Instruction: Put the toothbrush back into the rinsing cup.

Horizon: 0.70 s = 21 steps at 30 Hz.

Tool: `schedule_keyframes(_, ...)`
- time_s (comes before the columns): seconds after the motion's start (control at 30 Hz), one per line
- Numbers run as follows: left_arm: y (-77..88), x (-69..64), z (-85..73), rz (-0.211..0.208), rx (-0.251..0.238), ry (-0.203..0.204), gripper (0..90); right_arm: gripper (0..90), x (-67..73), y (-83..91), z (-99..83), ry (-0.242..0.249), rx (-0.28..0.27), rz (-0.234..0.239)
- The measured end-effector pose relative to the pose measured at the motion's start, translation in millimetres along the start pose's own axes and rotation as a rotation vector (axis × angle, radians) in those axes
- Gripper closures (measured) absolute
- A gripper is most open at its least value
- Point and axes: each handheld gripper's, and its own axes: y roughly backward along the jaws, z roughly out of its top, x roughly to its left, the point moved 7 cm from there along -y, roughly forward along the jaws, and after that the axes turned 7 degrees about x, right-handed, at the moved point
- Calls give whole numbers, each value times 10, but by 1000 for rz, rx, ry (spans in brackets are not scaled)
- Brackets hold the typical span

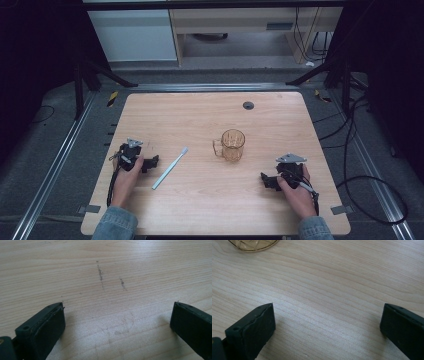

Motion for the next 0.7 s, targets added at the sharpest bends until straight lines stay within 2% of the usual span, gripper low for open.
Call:
schedule_keyframes(0.13, 40, -32, -32, -5, 4, -6, 0, 4, 0, 0, -1, 1, 1, 0)
schedule_keyframes(0.2, 99, -33, -12, 3, -23, -5, 46, 4, -1, 0, 0, 1, 0, 1)
schedule_keyframes(0.23, 191, -50, 31, -8, -45, -11, 34, 3, -2, -2, 3, 4, -1, 1)
schedule_keyframes(0.27, 191, -50, 31, -8, -45, -11, 34, 3, -2, -2, 3, 4, -1, 1)
schedule_keyframes(0.33, 276, -77, 71, -9, -38, -46, 34, 3, -7, -7, 5, 11, -2, 0)
schedule_keyframes(0.37, 311, -93, 84, -4, -25, -72, 33, 4, 12, 2, 6, -13, 5, 12)
schedule_keyframes(0.47, 416, -143, 119, 7, 28, -134, 33, 4, 0, -5, 5, 0, 1, 4)
schedule_keyframes(0.63, 554, -248, 183, 15, 170, -207, 47, 4, 2, -3, 5, -2, 3, 4)
schedule_keyframes(0.7, 571, -267, 202, 9, 187, -214, 48, 4, 8, 0, 4, -9, 5, 8)
